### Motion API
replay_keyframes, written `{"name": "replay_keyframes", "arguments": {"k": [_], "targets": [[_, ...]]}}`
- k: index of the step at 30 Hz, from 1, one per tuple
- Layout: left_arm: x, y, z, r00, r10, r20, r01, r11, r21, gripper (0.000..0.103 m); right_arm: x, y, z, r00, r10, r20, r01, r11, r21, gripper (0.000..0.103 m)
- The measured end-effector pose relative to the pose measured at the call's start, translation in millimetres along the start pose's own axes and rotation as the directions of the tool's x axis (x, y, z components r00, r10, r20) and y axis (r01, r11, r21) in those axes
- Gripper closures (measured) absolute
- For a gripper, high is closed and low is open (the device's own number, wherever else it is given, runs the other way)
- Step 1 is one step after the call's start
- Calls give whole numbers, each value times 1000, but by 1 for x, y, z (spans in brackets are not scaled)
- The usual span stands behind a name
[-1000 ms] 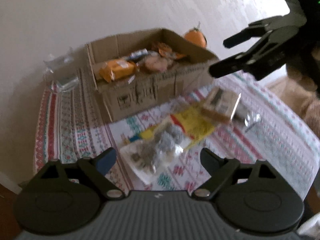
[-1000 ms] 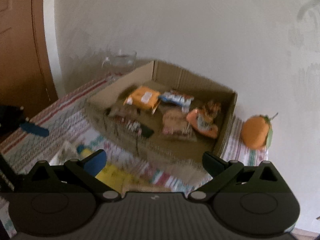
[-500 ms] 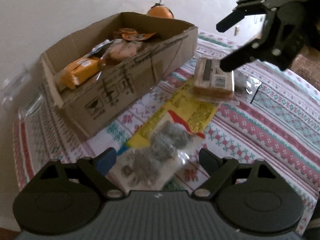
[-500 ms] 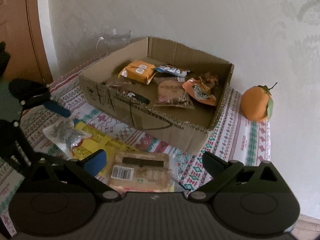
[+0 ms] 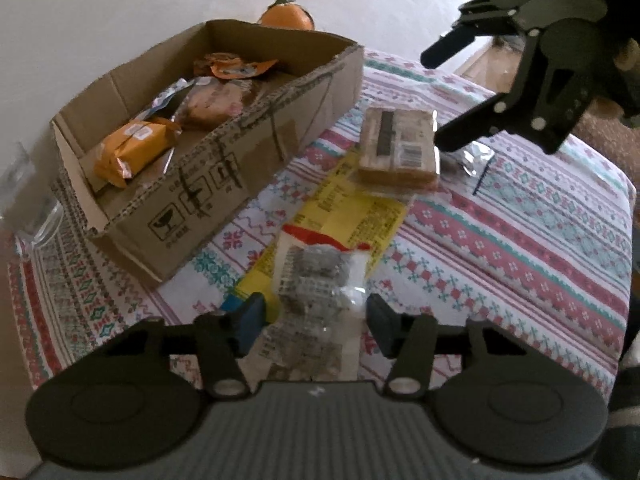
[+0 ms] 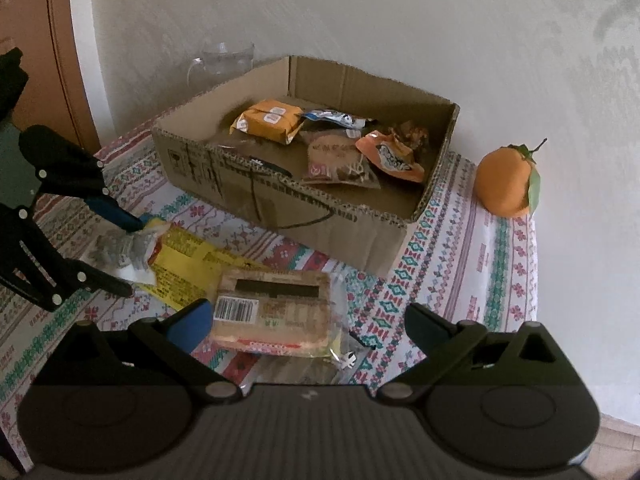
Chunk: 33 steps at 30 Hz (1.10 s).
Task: Organize snacks
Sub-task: 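Grasp the bread loaf with the right tool while the left tool grasps the clear candy bag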
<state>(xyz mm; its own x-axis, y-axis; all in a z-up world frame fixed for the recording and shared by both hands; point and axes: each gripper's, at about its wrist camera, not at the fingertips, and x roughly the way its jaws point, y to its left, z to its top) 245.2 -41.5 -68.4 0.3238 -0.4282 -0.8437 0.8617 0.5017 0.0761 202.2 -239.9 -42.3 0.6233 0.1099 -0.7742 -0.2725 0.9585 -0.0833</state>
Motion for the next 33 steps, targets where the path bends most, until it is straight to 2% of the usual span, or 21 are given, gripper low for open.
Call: {"name": "replay_keyframes", "arguments": {"k": [5, 8, 15, 25, 31, 33], "targets": [[6, 1, 5, 1000, 13, -7, -13, 1000, 6, 47, 4, 0, -4, 1000, 22, -9, -22, 1000, 2, 0], [5, 2, 8, 1000, 8, -11, -8, 1000, -1, 53, 8, 1, -6, 998, 55, -17, -55, 998, 6, 0], [1, -3, 7, 1000, 13, 3, -13, 1000, -16, 54, 21, 11, 0, 996, 90, -23, -89, 996, 24, 0], [-3, 1, 10, 1000, 13, 19, -12, 998, -57, 54, 36, 16, 9, 1000, 2, -16, -2, 1000, 2, 0], [-4, 2, 11, 1000, 4, 24, -2, 997, -78, 54, 48, 13, 15, 999, 13, -49, -13, 1000, -4, 1], [-4, 3, 10, 1000, 1, 21, 1, 995, -95, 54, 50, 12, 14, 997, 40, -58, -40, 999, 10, 8]]}}
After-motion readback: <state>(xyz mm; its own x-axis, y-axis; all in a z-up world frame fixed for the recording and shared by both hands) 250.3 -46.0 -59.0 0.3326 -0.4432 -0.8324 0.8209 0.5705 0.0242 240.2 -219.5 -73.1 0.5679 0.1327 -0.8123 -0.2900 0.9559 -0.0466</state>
